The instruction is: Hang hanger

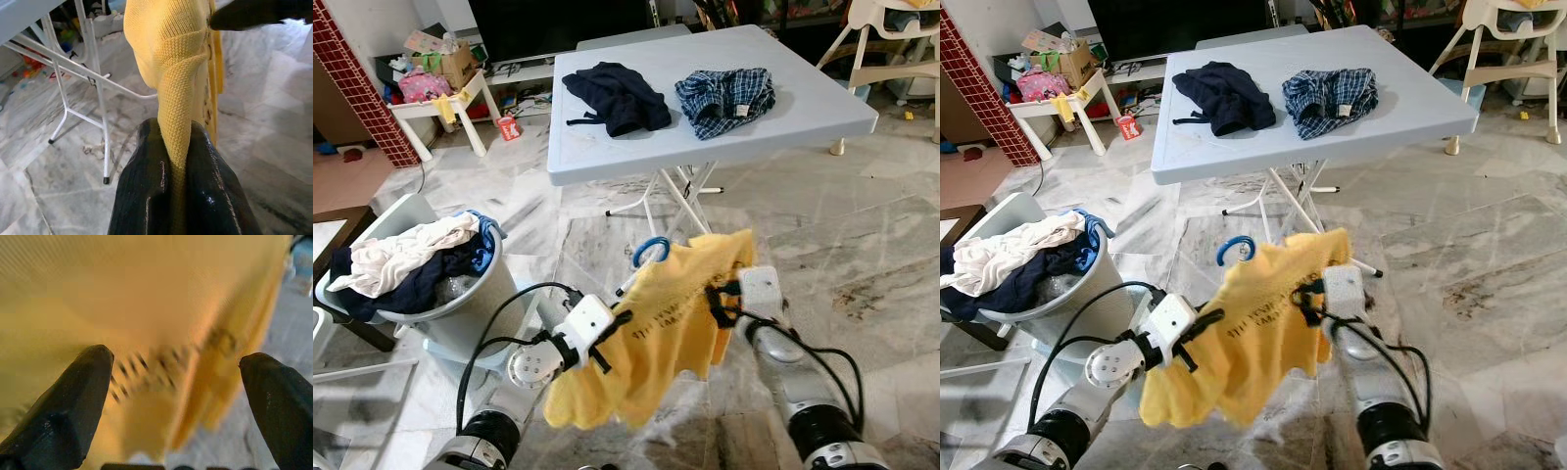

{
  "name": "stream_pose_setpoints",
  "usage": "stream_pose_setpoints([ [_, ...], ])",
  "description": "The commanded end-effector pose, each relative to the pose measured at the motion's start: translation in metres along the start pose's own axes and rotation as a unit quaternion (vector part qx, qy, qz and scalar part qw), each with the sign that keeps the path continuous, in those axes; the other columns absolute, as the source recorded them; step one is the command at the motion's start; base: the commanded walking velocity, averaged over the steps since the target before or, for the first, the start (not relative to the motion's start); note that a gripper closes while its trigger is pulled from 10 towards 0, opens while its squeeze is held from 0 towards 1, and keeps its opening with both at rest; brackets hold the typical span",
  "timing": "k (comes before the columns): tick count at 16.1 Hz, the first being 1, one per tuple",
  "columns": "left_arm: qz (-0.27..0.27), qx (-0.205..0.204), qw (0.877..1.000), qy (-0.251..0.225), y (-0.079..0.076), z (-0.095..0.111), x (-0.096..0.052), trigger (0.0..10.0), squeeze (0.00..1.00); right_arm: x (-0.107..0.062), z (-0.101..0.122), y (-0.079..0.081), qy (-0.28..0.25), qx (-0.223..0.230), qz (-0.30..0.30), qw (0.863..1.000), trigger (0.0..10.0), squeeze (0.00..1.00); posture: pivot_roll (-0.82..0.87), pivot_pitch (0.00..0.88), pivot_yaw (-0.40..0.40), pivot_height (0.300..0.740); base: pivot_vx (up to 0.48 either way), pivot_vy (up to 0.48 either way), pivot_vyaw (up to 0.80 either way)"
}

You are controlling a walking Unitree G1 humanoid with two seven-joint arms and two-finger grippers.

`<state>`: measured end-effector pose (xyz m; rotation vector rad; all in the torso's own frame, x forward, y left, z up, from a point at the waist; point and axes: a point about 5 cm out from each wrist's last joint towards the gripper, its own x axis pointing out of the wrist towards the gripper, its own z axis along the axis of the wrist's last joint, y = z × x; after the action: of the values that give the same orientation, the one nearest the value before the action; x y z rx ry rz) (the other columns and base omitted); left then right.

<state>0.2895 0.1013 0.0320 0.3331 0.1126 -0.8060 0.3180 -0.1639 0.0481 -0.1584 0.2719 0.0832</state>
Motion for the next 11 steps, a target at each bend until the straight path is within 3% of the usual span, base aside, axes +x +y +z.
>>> stream_pose_setpoints([
  [1, 0.023, -0.004, 0.999, -0.024, 0.007, 0.005, -0.003, 0.0, 0.0, 0.002, 0.012, 0.014, -0.036, 0.022, 0.04, 0.998, 10.0, 0.0, -0.21, 0.0, 0.131, 0.74, 0.0, 0.0, 0.0],
  [3, 0.046, -0.032, 0.998, -0.016, 0.009, 0.003, -0.002, 0.2, 0.0, -0.001, 0.011, 0.016, -0.039, 0.065, 0.045, 0.996, 10.0, 0.0, -0.2, 0.0, 0.129, 0.74, 0.0, 0.0, 0.0],
  [4, 0.058, -0.042, 0.997, -0.012, 0.012, 0.002, -0.003, 1.2, 0.0, -0.001, 0.01, 0.017, -0.039, 0.071, 0.043, 0.996, 10.0, 0.0, -0.2, 0.0, 0.129, 0.74, 0.0, 0.0, 0.0],
  [5, 0.063, -0.049, 0.997, -0.004, 0.014, 0.0, -0.004, 0.3, 0.0, -0.002, 0.01, 0.019, -0.045, 0.069, 0.046, 0.996, 10.0, 0.0, -0.2, 0.0, 0.129, 0.74, 0.0, 0.0, 0.0],
  [6, 0.066, -0.062, 0.996, -0.004, 0.016, 0.0, -0.004, 0.0, 0.0, -0.003, 0.009, 0.021, -0.044, 0.076, 0.053, 0.995, 10.0, 0.0, -0.2, 0.0, 0.129, 0.74, 0.0, 0.0, 0.0],
  [8, 0.068, -0.069, 0.995, -0.007, 0.021, 0.001, -0.005, 0.0, 0.0, -0.003, 0.007, 0.022, -0.04, 0.073, 0.055, 0.995, 10.0, 0.0, -0.2, 0.0, 0.129, 0.74, 0.0, 0.0, -0.29],
  [11, 0.073, -0.074, 0.995, -0.003, 0.026, 0.002, -0.005, 0.0, 0.0, -0.004, 0.008, 0.021, -0.044, 0.071, 0.054, 0.995, 10.0, 0.0, -0.21, 0.0, 0.129, 0.74, 0.0, 0.346, -0.6],
])
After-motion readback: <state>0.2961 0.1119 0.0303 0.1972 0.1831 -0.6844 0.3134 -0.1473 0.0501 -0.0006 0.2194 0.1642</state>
